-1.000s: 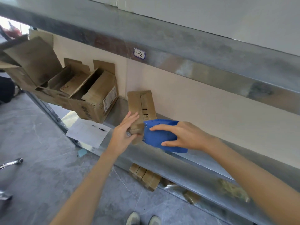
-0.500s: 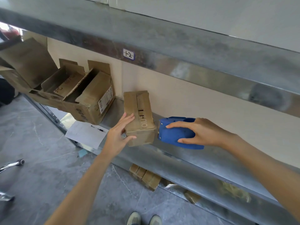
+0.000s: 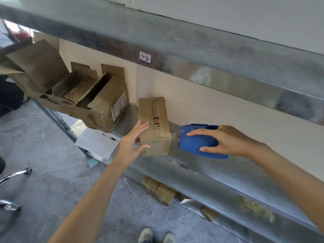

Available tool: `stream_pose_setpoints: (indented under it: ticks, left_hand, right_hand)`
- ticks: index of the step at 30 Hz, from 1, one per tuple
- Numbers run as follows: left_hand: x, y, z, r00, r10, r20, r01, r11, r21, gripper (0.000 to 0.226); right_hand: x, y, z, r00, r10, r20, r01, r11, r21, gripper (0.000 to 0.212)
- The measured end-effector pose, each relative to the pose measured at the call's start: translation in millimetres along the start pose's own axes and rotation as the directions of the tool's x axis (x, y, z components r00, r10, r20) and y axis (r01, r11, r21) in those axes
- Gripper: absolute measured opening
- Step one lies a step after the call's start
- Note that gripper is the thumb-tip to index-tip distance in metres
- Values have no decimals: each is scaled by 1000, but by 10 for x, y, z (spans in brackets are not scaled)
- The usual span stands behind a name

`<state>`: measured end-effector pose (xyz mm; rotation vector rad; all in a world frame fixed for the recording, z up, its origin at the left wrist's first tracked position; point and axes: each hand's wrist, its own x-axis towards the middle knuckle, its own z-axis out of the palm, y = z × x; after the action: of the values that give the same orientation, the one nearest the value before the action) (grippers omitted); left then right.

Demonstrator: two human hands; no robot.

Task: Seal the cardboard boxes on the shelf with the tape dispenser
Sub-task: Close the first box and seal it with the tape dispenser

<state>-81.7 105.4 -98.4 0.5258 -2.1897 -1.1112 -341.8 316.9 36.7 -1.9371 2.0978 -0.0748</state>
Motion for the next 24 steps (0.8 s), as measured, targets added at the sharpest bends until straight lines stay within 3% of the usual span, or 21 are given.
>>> stream_pose_setpoints:
  ticks: [5,12,24]
  left_hand:
    - [14,-9,-11,1000,9,-7,-9,1000,-2,73]
    - [2,11,2,1000,-20,-1,20,999,-36,74]
    - [8,-30,19,1000,-30,-9,29,997,-64,72]
  right_hand:
    - [-51,-21,-89,999,26,36,-24,998,-49,52]
    - [86,-119,165,996,74,-40,-78,992,-100,55]
    - [408,-503,488,980,89,-177,-146,928,-343,54]
